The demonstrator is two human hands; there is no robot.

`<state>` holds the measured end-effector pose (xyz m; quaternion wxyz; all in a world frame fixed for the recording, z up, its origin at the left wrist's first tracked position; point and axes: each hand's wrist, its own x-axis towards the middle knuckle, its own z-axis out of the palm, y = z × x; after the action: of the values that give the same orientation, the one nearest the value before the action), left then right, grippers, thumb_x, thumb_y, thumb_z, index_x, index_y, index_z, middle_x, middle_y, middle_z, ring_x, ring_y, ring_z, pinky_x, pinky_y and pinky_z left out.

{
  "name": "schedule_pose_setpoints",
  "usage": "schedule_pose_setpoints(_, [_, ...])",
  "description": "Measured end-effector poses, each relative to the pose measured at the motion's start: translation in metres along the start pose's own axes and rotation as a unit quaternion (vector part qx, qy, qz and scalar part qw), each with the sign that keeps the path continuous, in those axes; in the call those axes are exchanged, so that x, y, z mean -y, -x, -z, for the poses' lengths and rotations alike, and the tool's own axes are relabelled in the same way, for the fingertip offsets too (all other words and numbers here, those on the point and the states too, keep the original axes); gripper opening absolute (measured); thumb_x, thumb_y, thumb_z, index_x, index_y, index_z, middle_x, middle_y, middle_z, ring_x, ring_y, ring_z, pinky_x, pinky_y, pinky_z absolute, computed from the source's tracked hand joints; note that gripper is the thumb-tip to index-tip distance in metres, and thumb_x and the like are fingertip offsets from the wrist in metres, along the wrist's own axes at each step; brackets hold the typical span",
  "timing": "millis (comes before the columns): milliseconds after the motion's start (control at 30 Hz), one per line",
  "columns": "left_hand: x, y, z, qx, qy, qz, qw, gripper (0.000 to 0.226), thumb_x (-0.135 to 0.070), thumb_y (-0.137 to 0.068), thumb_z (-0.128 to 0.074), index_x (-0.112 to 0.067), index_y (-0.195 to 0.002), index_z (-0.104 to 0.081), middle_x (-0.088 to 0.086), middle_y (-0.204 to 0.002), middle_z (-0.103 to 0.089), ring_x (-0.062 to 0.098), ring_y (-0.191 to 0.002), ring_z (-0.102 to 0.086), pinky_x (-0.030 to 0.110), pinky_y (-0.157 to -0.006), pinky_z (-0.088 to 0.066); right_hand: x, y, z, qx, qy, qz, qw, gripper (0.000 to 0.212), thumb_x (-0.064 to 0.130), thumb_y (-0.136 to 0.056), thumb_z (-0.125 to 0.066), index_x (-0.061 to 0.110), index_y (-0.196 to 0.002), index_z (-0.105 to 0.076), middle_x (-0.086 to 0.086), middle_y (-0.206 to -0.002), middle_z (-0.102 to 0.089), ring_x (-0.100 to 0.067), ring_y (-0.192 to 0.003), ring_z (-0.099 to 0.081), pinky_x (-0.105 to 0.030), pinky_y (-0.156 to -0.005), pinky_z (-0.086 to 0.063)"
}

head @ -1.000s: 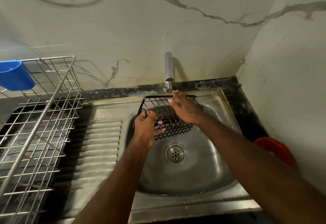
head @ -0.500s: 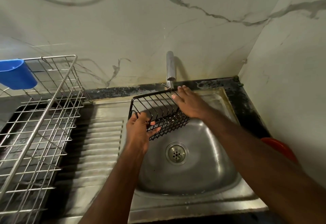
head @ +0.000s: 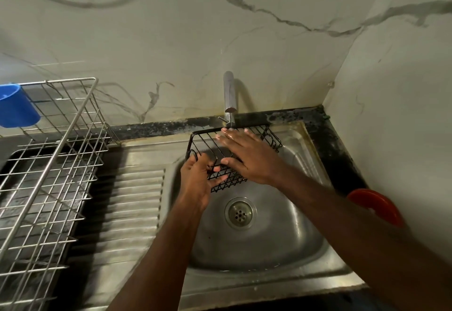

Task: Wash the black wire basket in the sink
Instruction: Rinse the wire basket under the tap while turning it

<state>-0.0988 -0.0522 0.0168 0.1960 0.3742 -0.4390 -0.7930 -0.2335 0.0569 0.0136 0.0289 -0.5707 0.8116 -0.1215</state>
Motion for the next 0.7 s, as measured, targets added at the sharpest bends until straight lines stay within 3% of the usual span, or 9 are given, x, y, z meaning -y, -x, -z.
schedule_pose_setpoints(133, [0.002,-0.003,0.000,-0.022,0.021,0.010,0.999,0.017,-0.004,-0.094,-0.051,-0.013,-0.080,-0.053,0.018,-0.106,-0.055,0.024,-0.086,-0.057,0.064,-0.085,-0.055,-0.014,0.007,-0.009,-0.022,-0.039,-0.137,0.990,0.095,0.079,-0.081,0.006,0.023,-0.155,-0.013,-0.004,-0.163,-0.013,-0.019,-0.151,-0.002,-0.045,-0.122,-0.007])
schedule_pose_setpoints(200, [0.002,-0.005,-0.001,-0.024,0.018,0.009,1.000,0.016,-0.004,-0.093,-0.051,-0.013,-0.080,-0.053,0.017,-0.103,-0.056,0.027,-0.089,-0.057,0.062,-0.085,-0.056,-0.001,0.005,-0.007,-0.023,-0.077,-0.182,0.980,0.101,0.081,-0.078,0.006,0.018,-0.155,-0.012,-0.008,-0.163,-0.011,-0.021,-0.151,-0.003,-0.042,-0.122,-0.004])
schedule_pose_setpoints(267, [0.001,-0.007,-0.005,-0.024,0.018,0.008,1.000,0.020,-0.001,-0.092,-0.050,-0.013,-0.075,-0.052,0.012,-0.086,-0.058,0.022,-0.078,-0.058,0.054,-0.081,-0.058,0.025,0.003,-0.005,-0.026,-0.095,-0.159,0.982,0.100,0.079,-0.080,-0.002,0.014,-0.155,-0.012,-0.010,-0.163,-0.009,-0.022,-0.151,-0.002,-0.040,-0.122,-0.001])
schedule_pose_setpoints(333, [0.000,-0.007,-0.006,-0.032,0.028,0.004,0.999,0.023,0.001,-0.091,-0.049,-0.012,-0.072,-0.050,0.005,-0.071,-0.053,0.014,-0.062,-0.054,0.039,-0.066,-0.055,0.047,0.004,-0.006,-0.022,-0.076,-0.084,0.993,0.098,0.078,-0.083,-0.007,0.012,-0.155,-0.012,-0.010,-0.163,-0.008,-0.021,-0.151,0.000,-0.040,-0.122,0.000])
schedule_pose_setpoints(433, [-0.003,-0.005,-0.001,-0.041,0.039,0.009,0.998,0.018,0.003,-0.090,-0.048,-0.010,-0.078,-0.052,0.007,-0.075,-0.054,0.012,-0.060,-0.054,0.030,-0.053,-0.049,0.036,0.006,-0.007,-0.002,-0.047,-0.008,0.999,0.091,0.074,-0.086,-0.007,0.015,-0.155,-0.012,-0.007,-0.163,-0.009,-0.018,-0.151,0.000,-0.041,-0.123,-0.001])
schedule_pose_setpoints(567, [-0.003,0.000,0.004,-0.030,0.019,0.002,0.999,0.013,-0.001,-0.093,-0.047,-0.009,-0.084,-0.052,0.011,-0.088,-0.058,0.024,-0.083,-0.059,0.047,-0.069,-0.061,0.002,0.007,-0.008,0.025,-0.009,0.048,0.998,0.075,0.070,-0.090,-0.006,0.032,-0.155,-0.005,0.000,-0.163,-0.007,-0.016,-0.150,-0.001,-0.041,-0.120,0.005])
schedule_pose_setpoints(633, [-0.003,0.000,0.005,-0.034,0.015,0.005,0.999,0.014,-0.002,-0.093,-0.047,-0.011,-0.084,-0.052,0.013,-0.096,-0.061,0.023,-0.084,-0.059,0.057,-0.084,-0.058,-0.009,0.005,-0.010,0.038,-0.070,0.009,0.997,0.076,0.073,-0.088,-0.005,0.036,-0.154,-0.004,0.001,-0.163,-0.005,-0.016,-0.150,0.001,-0.042,-0.120,0.004])
schedule_pose_setpoints(700, [-0.001,0.000,0.007,-0.040,0.022,0.009,0.999,0.015,-0.002,-0.093,-0.047,-0.011,-0.083,-0.051,0.012,-0.097,-0.060,0.018,-0.077,-0.057,0.061,-0.088,-0.055,-0.018,0.000,-0.009,0.041,-0.122,-0.041,0.991,0.074,0.072,-0.090,-0.007,0.034,-0.153,-0.007,0.002,-0.163,-0.006,-0.017,-0.150,-0.001,-0.046,-0.121,0.000])
